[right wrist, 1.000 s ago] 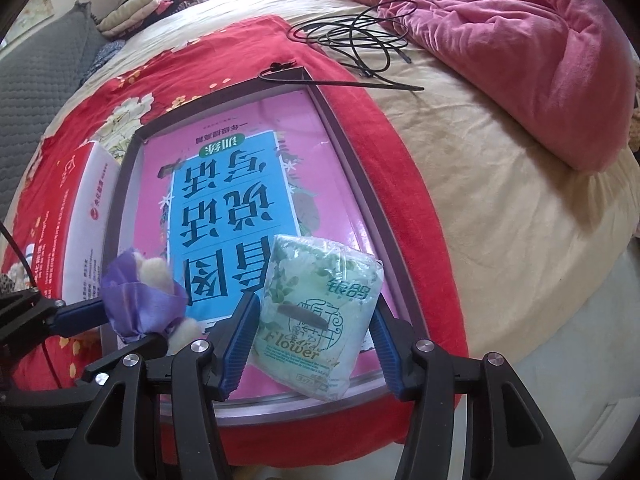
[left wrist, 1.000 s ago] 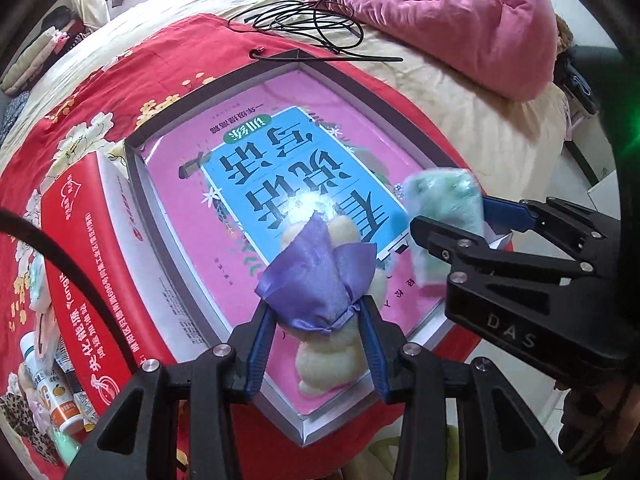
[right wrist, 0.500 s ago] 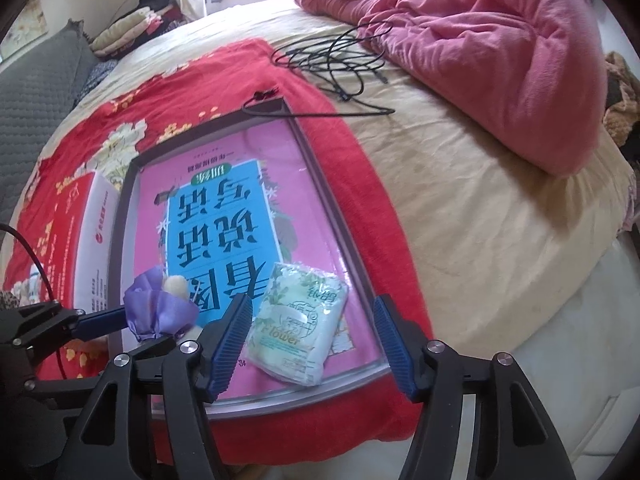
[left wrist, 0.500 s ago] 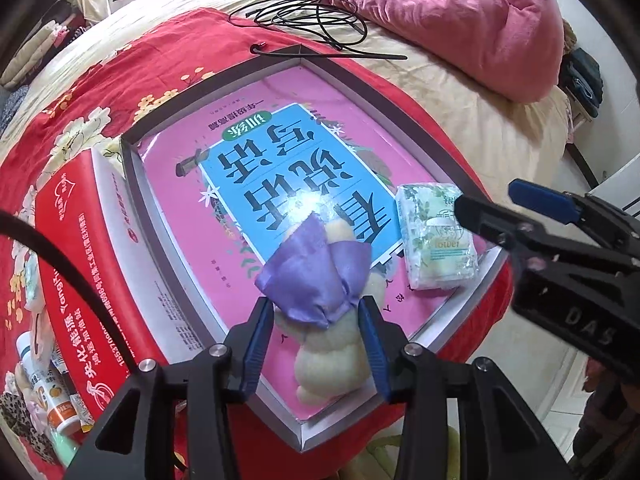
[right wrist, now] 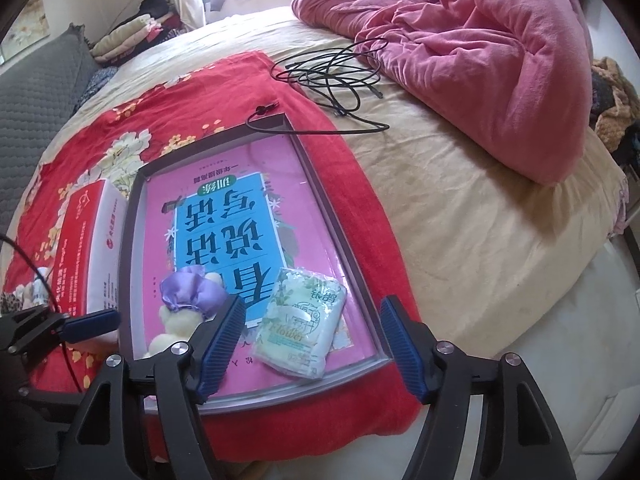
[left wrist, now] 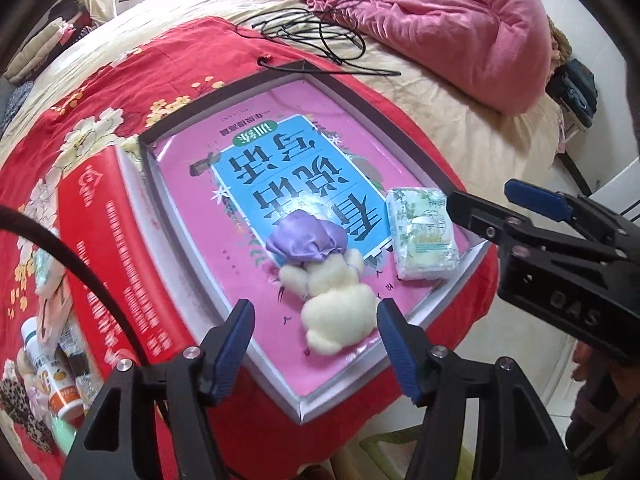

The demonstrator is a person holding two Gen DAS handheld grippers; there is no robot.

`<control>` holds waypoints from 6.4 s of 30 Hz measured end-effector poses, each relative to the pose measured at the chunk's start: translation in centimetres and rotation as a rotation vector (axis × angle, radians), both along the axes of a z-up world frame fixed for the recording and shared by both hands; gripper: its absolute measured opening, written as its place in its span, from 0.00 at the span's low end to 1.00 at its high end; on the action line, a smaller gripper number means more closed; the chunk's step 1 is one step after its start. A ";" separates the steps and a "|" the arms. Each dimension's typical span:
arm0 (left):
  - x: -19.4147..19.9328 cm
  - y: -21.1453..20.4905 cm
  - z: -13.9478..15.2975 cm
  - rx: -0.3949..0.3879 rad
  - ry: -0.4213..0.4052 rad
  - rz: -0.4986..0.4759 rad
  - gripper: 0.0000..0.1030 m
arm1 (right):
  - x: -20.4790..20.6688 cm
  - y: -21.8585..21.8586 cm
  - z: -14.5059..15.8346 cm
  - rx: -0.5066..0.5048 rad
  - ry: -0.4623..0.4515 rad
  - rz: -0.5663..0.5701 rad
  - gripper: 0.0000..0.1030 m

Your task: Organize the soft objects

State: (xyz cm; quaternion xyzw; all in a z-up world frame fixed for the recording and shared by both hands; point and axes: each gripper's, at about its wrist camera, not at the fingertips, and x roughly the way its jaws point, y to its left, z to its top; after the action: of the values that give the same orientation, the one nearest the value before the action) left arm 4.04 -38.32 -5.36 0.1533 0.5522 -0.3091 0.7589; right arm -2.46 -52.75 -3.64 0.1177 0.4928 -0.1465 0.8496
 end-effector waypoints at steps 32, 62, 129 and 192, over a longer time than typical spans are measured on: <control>-2.3 15.5 8.0 -0.144 -0.100 0.226 0.75 | 0.8 10.6 6.0 -0.100 -0.082 0.119 0.71; -2.4 34.0 9.4 -0.204 -0.127 0.499 0.76 | 2.4 25.7 10.3 -0.170 -0.159 0.371 0.71; 5.5 44.6 -4.9 -0.290 0.189 0.735 0.39 | 7.5 40.9 -7.2 0.157 0.146 0.590 0.51; -4.1 34.2 10.3 -0.222 -0.174 0.457 0.10 | 1.0 30.8 7.4 0.166 -0.193 0.489 0.47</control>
State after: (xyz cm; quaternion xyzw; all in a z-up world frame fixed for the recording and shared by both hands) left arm -0.03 -4.08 4.91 -0.0335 0.4679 -0.1744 0.8658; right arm -1.50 -22.00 3.76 0.0781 0.4336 0.1157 0.8902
